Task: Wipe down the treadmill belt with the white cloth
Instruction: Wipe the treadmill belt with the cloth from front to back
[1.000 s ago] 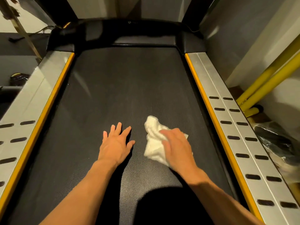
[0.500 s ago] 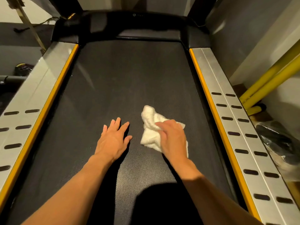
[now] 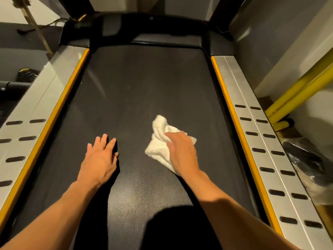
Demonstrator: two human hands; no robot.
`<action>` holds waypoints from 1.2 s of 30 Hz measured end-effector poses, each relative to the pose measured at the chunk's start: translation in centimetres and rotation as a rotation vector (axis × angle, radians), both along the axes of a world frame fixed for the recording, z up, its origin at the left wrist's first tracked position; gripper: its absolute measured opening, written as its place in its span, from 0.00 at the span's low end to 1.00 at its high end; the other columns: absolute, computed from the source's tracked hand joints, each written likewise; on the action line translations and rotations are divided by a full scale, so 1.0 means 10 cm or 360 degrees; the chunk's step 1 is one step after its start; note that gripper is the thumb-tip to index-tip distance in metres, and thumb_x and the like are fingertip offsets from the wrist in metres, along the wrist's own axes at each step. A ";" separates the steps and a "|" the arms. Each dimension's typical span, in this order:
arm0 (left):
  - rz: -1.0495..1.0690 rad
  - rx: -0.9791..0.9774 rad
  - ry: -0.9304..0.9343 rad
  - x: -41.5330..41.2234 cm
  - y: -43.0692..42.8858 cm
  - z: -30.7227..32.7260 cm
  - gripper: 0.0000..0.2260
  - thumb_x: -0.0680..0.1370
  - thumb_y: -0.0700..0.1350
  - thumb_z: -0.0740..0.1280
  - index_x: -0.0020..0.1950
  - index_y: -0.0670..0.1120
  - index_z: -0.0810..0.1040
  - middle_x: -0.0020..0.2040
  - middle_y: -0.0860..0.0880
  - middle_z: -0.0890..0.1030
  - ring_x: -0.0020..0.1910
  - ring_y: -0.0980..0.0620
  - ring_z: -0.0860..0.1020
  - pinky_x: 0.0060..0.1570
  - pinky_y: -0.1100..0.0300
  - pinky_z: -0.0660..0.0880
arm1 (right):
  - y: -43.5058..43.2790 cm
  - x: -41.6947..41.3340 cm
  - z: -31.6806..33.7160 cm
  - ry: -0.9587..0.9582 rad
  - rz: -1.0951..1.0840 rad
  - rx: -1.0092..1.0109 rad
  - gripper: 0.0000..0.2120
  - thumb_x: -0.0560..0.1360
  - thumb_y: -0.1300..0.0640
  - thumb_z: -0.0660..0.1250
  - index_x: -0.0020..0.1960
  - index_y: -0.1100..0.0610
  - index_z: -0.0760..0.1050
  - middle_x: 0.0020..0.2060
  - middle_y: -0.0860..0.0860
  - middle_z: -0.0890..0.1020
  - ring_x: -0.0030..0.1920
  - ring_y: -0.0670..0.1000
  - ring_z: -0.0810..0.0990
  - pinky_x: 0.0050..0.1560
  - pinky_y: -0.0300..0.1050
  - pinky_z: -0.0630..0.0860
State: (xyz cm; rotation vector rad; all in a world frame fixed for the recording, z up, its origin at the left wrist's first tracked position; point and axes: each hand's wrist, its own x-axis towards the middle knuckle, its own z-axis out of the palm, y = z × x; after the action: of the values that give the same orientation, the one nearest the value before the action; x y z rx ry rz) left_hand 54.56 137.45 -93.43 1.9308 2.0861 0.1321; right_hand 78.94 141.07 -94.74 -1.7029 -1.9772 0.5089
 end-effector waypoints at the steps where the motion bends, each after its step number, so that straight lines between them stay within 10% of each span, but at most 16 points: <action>1: 0.0018 -0.0005 0.0009 -0.07 -0.02 0.01 0.24 0.81 0.48 0.58 0.76 0.43 0.63 0.76 0.40 0.59 0.76 0.40 0.55 0.74 0.43 0.50 | 0.03 -0.03 -0.06 -0.0124 -0.0007 -0.0055 0.13 0.74 0.56 0.59 0.55 0.47 0.76 0.49 0.48 0.77 0.50 0.55 0.75 0.48 0.48 0.71; 8: -0.0027 -0.0054 0.0015 -0.33 -0.09 -0.04 0.25 0.82 0.50 0.56 0.78 0.47 0.58 0.78 0.42 0.55 0.78 0.42 0.51 0.75 0.48 0.49 | -0.58 -0.39 0.07 0.0106 0.0722 -0.0046 0.16 0.71 0.65 0.67 0.56 0.52 0.80 0.48 0.49 0.78 0.47 0.52 0.74 0.50 0.45 0.72; 15: 0.0015 -0.0055 -0.0091 -0.43 -0.10 -0.04 0.24 0.81 0.44 0.57 0.78 0.47 0.58 0.78 0.44 0.55 0.77 0.42 0.53 0.75 0.47 0.54 | -0.08 -0.52 0.01 -0.0074 0.0171 -0.0097 0.17 0.75 0.56 0.64 0.64 0.49 0.74 0.56 0.52 0.75 0.56 0.57 0.72 0.57 0.54 0.70; 22: 0.0193 -0.0030 -0.0113 -0.62 -0.22 -0.11 0.23 0.82 0.51 0.55 0.77 0.49 0.60 0.78 0.46 0.55 0.78 0.44 0.53 0.71 0.46 0.63 | -0.68 -0.85 -0.01 0.0230 0.0720 -0.0203 0.19 0.70 0.67 0.63 0.55 0.50 0.81 0.49 0.49 0.80 0.50 0.54 0.75 0.54 0.45 0.69; 32: 0.0105 0.0052 -0.0157 -0.76 -0.21 -0.03 0.20 0.82 0.42 0.57 0.75 0.48 0.65 0.77 0.50 0.61 0.77 0.50 0.57 0.72 0.54 0.62 | -0.43 -1.05 0.02 0.0146 0.0407 -0.0098 0.14 0.73 0.66 0.64 0.52 0.52 0.81 0.48 0.51 0.81 0.50 0.55 0.76 0.54 0.51 0.72; 36: -0.0034 0.0068 0.0369 -0.94 -0.22 -0.04 0.20 0.76 0.39 0.66 0.68 0.43 0.74 0.70 0.40 0.72 0.71 0.37 0.68 0.70 0.39 0.58 | -0.55 -1.10 0.09 0.0418 0.0459 -0.0138 0.13 0.74 0.64 0.64 0.52 0.52 0.82 0.48 0.48 0.81 0.52 0.50 0.77 0.57 0.46 0.71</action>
State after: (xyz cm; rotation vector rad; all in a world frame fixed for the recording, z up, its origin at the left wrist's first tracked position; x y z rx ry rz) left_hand 45.15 135.26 -93.85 2.0803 2.2216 -0.0557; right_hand 67.93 135.55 -93.86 -1.3227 -2.0365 0.8832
